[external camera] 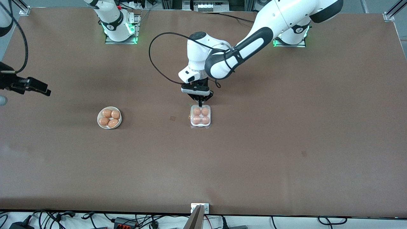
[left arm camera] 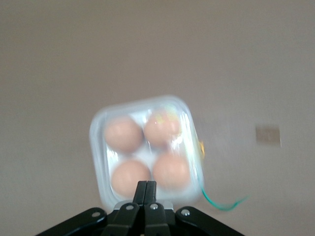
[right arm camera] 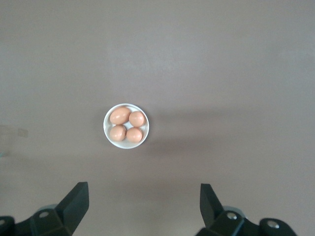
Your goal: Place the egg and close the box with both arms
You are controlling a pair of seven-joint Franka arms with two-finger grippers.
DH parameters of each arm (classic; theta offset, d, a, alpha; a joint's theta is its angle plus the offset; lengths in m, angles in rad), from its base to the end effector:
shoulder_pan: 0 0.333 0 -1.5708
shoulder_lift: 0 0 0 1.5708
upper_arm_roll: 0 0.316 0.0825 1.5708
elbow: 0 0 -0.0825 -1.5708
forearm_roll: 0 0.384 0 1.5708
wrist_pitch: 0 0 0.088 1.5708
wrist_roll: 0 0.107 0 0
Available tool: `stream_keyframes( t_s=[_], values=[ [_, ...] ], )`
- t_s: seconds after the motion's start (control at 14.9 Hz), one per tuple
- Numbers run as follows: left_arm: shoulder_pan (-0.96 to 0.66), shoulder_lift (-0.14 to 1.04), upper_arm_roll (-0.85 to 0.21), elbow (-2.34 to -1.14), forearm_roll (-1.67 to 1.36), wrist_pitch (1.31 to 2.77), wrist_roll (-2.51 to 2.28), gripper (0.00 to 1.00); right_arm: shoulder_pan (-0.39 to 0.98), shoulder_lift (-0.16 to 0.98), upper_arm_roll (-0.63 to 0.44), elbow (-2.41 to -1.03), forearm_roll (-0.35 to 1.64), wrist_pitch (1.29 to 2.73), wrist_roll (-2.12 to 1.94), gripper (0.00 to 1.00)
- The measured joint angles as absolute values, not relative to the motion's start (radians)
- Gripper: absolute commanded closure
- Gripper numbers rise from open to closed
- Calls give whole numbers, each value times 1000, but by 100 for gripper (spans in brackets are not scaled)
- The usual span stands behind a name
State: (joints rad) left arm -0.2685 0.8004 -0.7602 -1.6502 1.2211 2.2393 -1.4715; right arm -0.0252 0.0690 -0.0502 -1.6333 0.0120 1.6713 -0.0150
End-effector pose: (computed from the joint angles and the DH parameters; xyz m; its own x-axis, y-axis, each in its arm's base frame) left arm 0.4423 -0.5340 0.2458 0.8871 -0.1408 0.4395 -0.1237 -0.9900 -0.0675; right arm 0.5787 -0.0417 0.5644 0.9976 -0.0615 -0.0308 -0.0618 -0.9980 -0.0089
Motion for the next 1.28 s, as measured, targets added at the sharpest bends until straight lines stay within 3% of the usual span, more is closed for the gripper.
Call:
stream_keyframes(
  t_s=[0.34, 0.54, 0.81, 1.14, 1.28],
  values=[
    [-257, 799, -770, -1631, 1213, 2239, -1465, 99, -25, 11, -46, -1701, 8, 1685, -14, 0],
    [-216, 786, -835, -1624, 1120, 2171, -1435, 99, -25, 11, -45, -1703, 8, 1692, -14, 0],
    [-121, 751, -966, -1548, 905, 1915, -1174, 99, -25, 11, -45, -1701, 8, 1695, -15, 0],
    [-110, 745, -977, -1394, 816, 1588, -837, 99, -26, 4, -48, -1698, 8, 1697, -15, 0],
    [-92, 744, -977, -1327, 812, 1451, -683, 94, -25, 3, -44, -1697, 8, 1697, -15, 0]
  ],
)
